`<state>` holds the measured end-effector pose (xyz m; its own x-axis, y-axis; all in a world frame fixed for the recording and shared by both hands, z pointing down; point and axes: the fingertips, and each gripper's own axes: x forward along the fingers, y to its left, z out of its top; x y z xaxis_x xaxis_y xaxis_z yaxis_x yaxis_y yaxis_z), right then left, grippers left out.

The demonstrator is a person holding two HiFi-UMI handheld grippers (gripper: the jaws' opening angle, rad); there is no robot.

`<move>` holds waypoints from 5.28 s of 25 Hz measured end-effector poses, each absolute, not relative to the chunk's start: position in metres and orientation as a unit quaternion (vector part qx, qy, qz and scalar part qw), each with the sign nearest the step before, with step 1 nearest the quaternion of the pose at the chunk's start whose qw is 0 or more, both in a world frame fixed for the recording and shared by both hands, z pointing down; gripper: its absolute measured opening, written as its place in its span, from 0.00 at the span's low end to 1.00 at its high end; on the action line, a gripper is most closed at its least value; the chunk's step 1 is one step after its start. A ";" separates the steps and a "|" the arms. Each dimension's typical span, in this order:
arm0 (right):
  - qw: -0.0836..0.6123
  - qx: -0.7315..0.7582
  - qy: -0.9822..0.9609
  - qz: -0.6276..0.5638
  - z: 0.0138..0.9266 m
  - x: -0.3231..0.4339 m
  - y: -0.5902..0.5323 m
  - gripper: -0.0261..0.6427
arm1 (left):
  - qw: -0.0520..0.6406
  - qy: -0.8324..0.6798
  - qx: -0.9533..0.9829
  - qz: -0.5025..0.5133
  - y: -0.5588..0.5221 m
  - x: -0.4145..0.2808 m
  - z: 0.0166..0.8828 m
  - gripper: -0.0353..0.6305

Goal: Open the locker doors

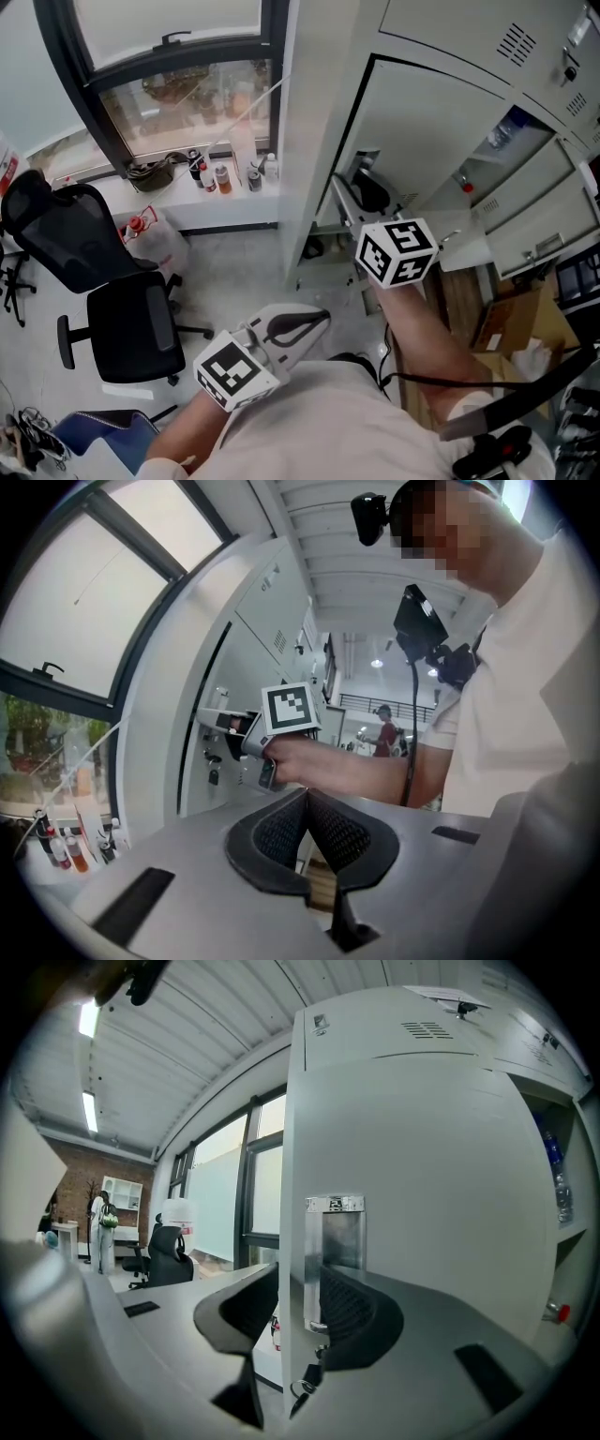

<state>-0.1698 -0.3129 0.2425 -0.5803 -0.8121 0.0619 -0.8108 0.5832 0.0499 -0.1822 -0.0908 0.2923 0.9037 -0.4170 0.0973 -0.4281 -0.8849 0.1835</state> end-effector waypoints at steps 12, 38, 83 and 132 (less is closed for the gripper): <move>0.033 0.456 -0.889 -0.005 0.244 -0.140 -0.257 0.19 | 0.099 -0.180 0.978 0.037 -0.082 -0.153 0.294 0.07; 0.021 0.251 -0.968 -0.017 0.245 -0.021 -0.158 0.19 | 0.075 -0.136 0.988 0.022 -0.075 -0.030 0.250 0.07; -0.020 0.042 -0.999 -0.019 0.257 0.153 -0.148 0.22 | 0.099 -0.272 0.955 0.069 -0.032 0.177 0.265 0.07; 0.080 0.193 -0.978 0.006 0.328 0.002 0.191 0.08 | 0.097 -0.263 0.957 0.079 0.241 -0.019 0.319 0.07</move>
<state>0.0023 0.1912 0.3281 -0.9128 -0.3766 0.1578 -0.3785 0.9254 0.0191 -0.0190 0.2411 0.3190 0.8494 -0.4871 0.2030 -0.5180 -0.8432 0.1438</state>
